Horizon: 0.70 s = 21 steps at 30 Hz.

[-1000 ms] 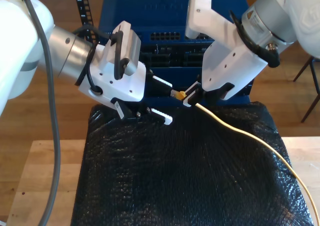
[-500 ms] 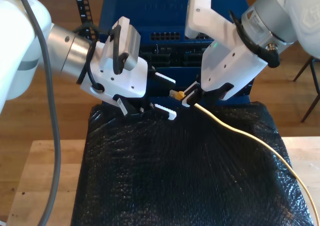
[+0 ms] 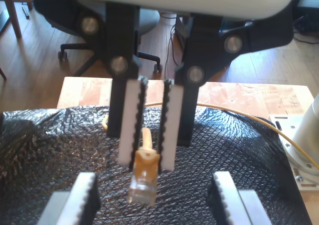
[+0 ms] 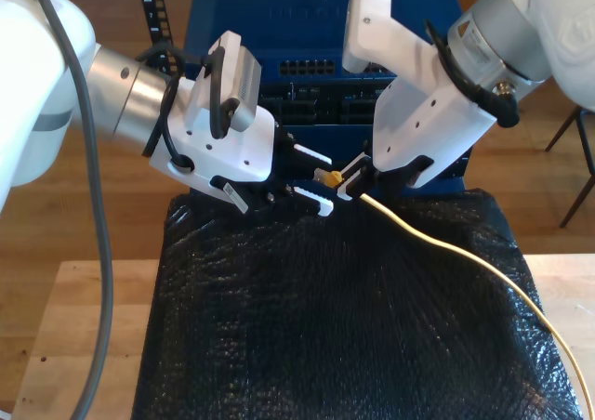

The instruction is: Grab the cable and plug it in

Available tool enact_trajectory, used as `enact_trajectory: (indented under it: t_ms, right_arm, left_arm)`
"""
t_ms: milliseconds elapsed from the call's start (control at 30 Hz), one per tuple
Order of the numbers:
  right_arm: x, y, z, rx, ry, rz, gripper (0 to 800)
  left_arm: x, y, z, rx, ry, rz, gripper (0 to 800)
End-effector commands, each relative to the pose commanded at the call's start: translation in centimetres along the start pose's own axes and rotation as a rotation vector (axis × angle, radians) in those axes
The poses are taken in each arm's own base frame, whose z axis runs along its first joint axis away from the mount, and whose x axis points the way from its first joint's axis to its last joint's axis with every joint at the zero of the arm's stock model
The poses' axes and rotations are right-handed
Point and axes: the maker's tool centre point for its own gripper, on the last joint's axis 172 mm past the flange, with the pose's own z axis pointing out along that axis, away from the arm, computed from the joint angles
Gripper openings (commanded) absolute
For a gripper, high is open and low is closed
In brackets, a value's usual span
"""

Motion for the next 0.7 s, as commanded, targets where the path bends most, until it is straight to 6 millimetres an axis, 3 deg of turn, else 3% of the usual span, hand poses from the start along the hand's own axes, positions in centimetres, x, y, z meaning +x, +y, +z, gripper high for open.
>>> enact_trajectory:
  t_ms: [67,133,200,267,633,700]
  right_arm:
    - [0.00,0.00,0.00,0.000,0.000,0.000,8]
    - [0.00,0.00,0.00,0.000,0.000,0.000,8]
    - [0.00,0.00,0.00,0.000,0.000,0.000,8]
    - [0.00,0.00,0.00,0.000,0.000,0.000,8]
    - [-0.06,0.01,-0.03,-0.001,0.000,0.001,8]
    - [-0.12,-0.02,0.03,0.000,-0.001,0.002,8]
  left_arm:
    - [0.20,-0.01,-0.03,0.002,0.006,0.001,449]
    - [0.24,-0.04,-0.02,0.005,0.013,-0.002,359]
    - [0.35,-0.04,0.05,0.003,0.021,-0.004,351]
    - [0.34,0.02,0.11,0.003,0.026,-0.007,268]
    - [0.26,0.01,0.10,0.003,0.026,-0.007,239]
    - [0.20,0.03,0.13,0.003,0.026,-0.009,199]
